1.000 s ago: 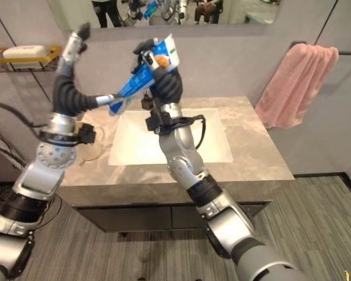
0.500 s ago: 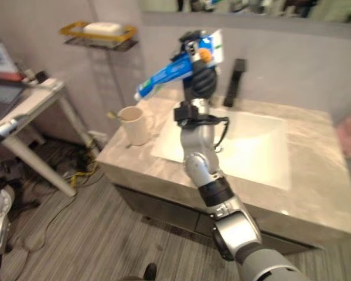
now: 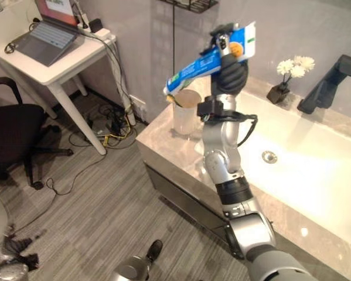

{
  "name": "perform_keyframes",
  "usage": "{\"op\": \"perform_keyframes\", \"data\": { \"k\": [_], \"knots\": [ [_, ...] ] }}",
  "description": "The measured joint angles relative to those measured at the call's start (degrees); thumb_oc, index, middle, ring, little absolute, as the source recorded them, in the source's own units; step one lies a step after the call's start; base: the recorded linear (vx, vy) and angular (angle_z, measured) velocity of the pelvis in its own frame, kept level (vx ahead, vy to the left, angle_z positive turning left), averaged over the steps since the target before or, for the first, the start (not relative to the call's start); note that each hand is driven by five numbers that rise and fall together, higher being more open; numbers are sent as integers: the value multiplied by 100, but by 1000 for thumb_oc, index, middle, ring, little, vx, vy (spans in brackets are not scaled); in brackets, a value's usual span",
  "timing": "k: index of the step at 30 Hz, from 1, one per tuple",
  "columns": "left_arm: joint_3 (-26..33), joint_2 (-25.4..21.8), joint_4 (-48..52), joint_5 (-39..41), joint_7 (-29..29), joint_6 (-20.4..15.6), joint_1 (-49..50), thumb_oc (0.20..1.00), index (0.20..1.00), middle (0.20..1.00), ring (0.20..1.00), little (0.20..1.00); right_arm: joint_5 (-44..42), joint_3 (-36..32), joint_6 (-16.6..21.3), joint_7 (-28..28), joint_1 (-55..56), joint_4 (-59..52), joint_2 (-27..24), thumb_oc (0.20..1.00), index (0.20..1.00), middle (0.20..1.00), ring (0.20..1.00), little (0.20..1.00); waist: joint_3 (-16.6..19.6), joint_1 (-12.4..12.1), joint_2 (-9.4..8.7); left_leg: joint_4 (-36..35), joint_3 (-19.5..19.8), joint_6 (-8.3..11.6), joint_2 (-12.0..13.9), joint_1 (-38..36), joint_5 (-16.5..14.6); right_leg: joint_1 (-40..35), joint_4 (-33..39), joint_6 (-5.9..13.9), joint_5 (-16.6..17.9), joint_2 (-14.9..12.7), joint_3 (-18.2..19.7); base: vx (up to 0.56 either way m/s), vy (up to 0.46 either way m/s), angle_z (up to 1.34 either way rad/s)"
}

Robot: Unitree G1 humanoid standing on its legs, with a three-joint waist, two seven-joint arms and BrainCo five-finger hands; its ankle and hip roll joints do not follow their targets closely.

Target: Put brush and paste in cup on sink, flatten towel.

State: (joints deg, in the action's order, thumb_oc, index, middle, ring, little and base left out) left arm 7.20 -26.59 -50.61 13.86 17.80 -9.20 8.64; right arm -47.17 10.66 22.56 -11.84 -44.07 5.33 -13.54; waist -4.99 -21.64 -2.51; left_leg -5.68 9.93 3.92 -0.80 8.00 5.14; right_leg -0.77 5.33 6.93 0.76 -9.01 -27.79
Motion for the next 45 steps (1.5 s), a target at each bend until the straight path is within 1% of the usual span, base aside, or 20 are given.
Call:
{"op": "perform_keyframes", "data": {
  "k": [2, 5, 7, 8, 12, 16, 18, 20, 21, 26, 28, 30, 33, 35, 45],
  "knots": [
    [-167, 125, -311, 45, -80, -27, -77, 1000, 1000, 1000, 1000, 1000, 2, 42, 1, -2, -35, 0, 2, 200, 200, 200, 200, 200, 3, 30, -23, 0, -30, -4, -7, 38, -2, 51, -1, 4, 3, -8, 22, -5, 79, -6],
    [-370, 352, -989, 164, -199, 94, -264, 1000, 1000, 1000, 1000, 1000, -1, 178, 8, -4, -124, 1, 17, 200, 200, 200, 200, 200, 6, 76, -31, 3, -82, -33, 2, 134, 23, 168, -36, 15, 49, -8, 75, -4, 75, -8],
    [-429, 464, -1166, 162, -220, 124, -262, 1000, 1000, 1000, 1000, 1000, -2, 231, 5, -7, -133, 1, -6, 200, 200, 200, 200, 200, 3, 161, -56, 3, -132, -34, 1, 136, 20, 190, -23, 20, 56, -10, 115, 20, 47, -8],
    [-462, 470, -1225, 160, -224, 128, -271, 1000, 1000, 1000, 1000, 1000, -2, 249, 5, -7, -148, 1, -4, 200, 200, 200, 200, 200, 2, 160, -58, 3, -148, -34, 5, 139, 20, 202, -22, 20, 57, -9, 131, 20, 39, -10],
    [-480, 494, -1196, 141, -226, 126, -298, 1000, 1000, 1000, 1000, 1000, -3, 328, 5, -6, -150, 2, -8, 200, 200, 200, 200, 200, -1, 291, -79, 2, -188, -35, 20, 146, 18, 237, -15, 9, 71, 3, 180, 17, 31, -8],
    [-553, 497, -1181, 136, -227, 121, -342, 1000, 1000, 1000, 1000, 1000, -2, 423, 5, -6, -151, 2, -14, 200, 200, 200, 200, 200, -6, 320, -135, 2, -302, -35, 33, 150, 17, 302, -15, 6, 106, 8, 309, 15, 22, -14],
    [-641, 496, -1160, 111, -227, 114, -349, 1000, 1000, 1000, 1000, 1000, 5, 446, 4, -11, -173, 39, -44, 200, 200, 200, 200, 200, -13, 359, -174, 2, -312, -37, 32, 150, 16, 311, -16, 6, 114, 8, 325, 11, 15, -5],
    [-664, 498, -1088, 88, -251, 115, -347, 1000, 1000, 1000, 1000, 1000, 77, 544, -10, -44, -218, 48, -149, 200, 200, 200, 200, 200, -6, 374, -269, 2, -330, -37, 32, 185, 16, 363, -13, -1, 126, 10, 359, 10, 23, -7],
    [-665, 498, -1062, 88, -287, 113, -348, 1000, 1000, 1000, 1000, 1000, 208, 560, -27, -47, -258, 68, -180, 200, 200, 200, 200, 200, -12, 374, -290, 2, -340, -37, 33, 194, 17, 381, -13, -5, 135, 10, 371, 6, 20, -7],
    [-673, 498, -1086, 88, -332, 112, -344, 1000, 1000, 1000, 1000, 1000, 236, 787, -68, -49, -464, 267, -254, 200, 200, 200, 200, 200, -25, 387, -346, 2, -456, -39, 36, 202, 15, 435, -11, -9, 166, 5, 460, 8, 15, -9],
    [-679, 497, -1080, 88, -334, 106, -346, 1000, 1000, 1000, 1000, 1000, 246, 884, -125, -52, -537, 318, -280, 200, 200, 200, 200, 200, -28, 394, -374, 2, -458, -39, 39, 235, 15, 479, -11, -20, 178, 14, 490, 8, 13, -8],
    [-714, 499, -1085, 89, -341, 106, -345, 1000, 1000, 1000, 1000, 1000, 455, 980, -175, -46, -543, 318, -299, 200, 200, 200, 200, 200, -49, 405, -418, 2, -459, -39, 48, 259, 15, 501, -9, -23, 180, 20, 487, 0, 0, 0],
    [-717, 497, -1114, 89, -342, 102, -347, 1000, 1000, 1000, 1000, 1000, 458, 1012, -236, -43, -576, 319, -307, 200, 200, 200, 200, 200, -47, 406, -476, 7, -458, -41, 46, 354, 18, 594, -13, -24, 187, 24, 483, -1, 6, 1],
    [-832, 494, -1136, 89, -344, 102, -352, 1000, 1000, 1000, 1000, 1000, 499, 1163, -302, -40, -722, 320, -474, 200, 200, 200, 200, 200, -49, 411, -501, 59, -457, -41, 42, 473, 17, 683, -16, -26, 202, 18, 473, 1, 12, 2],
    [-888, 499, -1149, 90, -352, 90, -351, 1000, 1000, 1000, 1000, 1000, 869, 1284, -421, -33, -883, 478, -557, 200, 200, 200, 200, 200, -112, 416, -621, 75, -467, -39, 46, 493, 14, 702, -3, -37, 212, 26, 489, 1, 6, 0]
  ]
}}
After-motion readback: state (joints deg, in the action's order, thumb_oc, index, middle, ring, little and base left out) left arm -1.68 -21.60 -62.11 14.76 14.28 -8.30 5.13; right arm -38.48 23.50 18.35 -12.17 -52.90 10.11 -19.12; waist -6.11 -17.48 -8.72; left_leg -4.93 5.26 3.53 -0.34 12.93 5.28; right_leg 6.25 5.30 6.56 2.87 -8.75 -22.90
